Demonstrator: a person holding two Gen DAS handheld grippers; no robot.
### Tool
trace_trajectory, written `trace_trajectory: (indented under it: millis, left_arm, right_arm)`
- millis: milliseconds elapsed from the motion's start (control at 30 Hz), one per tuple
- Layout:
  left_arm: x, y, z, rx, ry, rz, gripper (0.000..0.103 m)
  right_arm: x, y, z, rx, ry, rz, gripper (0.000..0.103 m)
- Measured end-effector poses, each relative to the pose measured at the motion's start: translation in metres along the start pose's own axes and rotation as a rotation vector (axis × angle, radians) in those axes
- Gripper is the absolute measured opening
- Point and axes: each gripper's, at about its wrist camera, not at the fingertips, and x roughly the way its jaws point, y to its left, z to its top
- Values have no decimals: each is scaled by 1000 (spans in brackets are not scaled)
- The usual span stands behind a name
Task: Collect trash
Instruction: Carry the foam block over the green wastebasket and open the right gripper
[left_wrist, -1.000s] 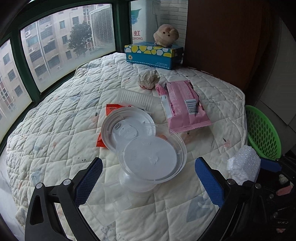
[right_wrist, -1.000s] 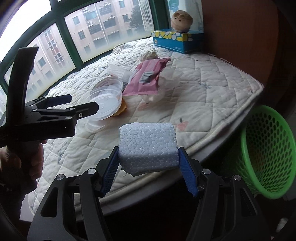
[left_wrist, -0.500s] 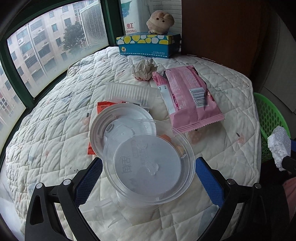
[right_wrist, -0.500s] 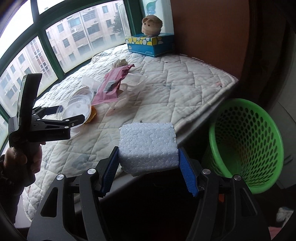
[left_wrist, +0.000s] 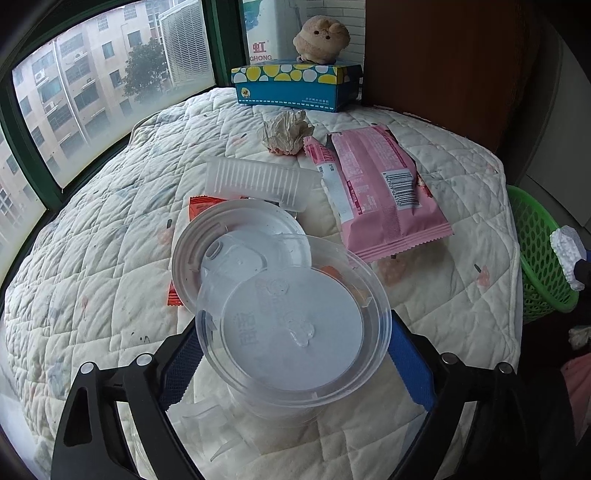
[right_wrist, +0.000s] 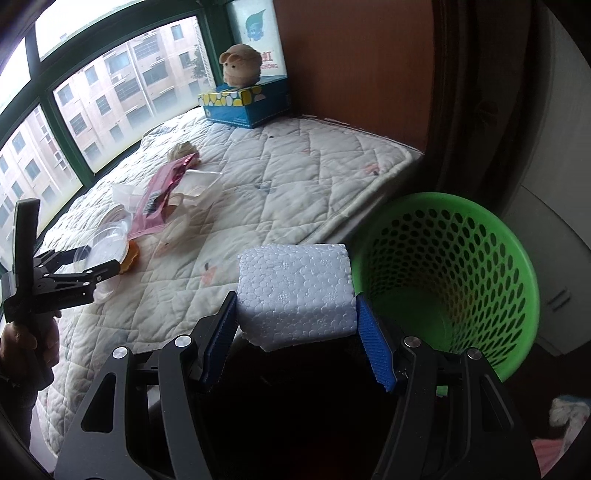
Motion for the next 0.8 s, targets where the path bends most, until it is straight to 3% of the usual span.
trace_trajectory:
  millis: [400,600,800]
  left_arm:
    - [-52,-6,-1,-30,-77,-36,88]
    - [-81,-42,12,23,-140,-112,88]
    - [-83,-87,27,72,-157,-190,88]
  right_arm:
    - [20,-82,3,123,30,-105,64]
    - [28,-113,-4,159,58,-145,68]
    - [21,-136,-11,197,51,-153,71]
